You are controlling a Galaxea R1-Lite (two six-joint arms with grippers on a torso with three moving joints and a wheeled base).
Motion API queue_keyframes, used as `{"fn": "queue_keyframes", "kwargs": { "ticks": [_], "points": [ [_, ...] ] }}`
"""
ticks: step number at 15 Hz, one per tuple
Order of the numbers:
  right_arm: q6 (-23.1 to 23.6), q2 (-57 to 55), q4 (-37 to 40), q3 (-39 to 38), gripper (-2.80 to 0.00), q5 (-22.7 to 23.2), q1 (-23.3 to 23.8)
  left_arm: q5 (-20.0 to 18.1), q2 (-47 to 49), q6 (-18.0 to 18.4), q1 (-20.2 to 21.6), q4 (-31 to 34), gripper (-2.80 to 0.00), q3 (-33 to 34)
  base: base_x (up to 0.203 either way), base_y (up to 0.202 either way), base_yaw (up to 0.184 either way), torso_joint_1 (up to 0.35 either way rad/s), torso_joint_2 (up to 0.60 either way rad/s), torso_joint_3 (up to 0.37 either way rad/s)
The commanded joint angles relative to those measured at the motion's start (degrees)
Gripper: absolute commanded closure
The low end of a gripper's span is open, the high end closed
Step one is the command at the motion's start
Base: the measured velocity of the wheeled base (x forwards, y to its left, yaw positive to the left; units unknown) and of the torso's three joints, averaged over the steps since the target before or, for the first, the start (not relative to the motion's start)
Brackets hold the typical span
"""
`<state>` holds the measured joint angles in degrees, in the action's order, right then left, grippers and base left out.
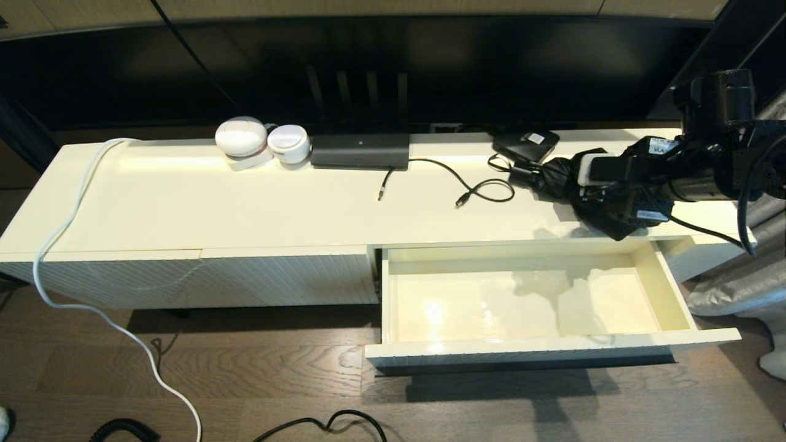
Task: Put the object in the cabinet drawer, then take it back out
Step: Put the umbrella in the drawer
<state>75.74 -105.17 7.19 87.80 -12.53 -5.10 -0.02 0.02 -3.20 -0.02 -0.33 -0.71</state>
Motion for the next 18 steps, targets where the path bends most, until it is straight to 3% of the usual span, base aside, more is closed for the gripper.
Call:
{"fn": "queue_keyframes", "kwargs": {
  "ticks": [1, 6, 18],
  "points": [
    [0.1, -2.9, 0.0, 1.8, -2.80, 0.0, 0.4, 0.0, 0.1, -0.1, 0.0, 0.0, 0.00, 0.0, 0.000, 0.000, 0.000, 0.000, 0.00, 0.000],
    [-5.3, -6.1, 0.2, 5.9, -2.80, -2.4, 0.5, 0.0, 0.1, -0.1, 0.0, 0.0, 0.00, 0.0, 0.000, 0.000, 0.000, 0.000, 0.00, 0.000],
    [-5.4, -8.9, 0.1, 8.4, -2.80, -2.3, 0.8, 0.0, 0.1, -0.1, -0.1, 0.0, 0.00, 0.0, 0.000, 0.000, 0.000, 0.000, 0.00, 0.000]
  ]
}}
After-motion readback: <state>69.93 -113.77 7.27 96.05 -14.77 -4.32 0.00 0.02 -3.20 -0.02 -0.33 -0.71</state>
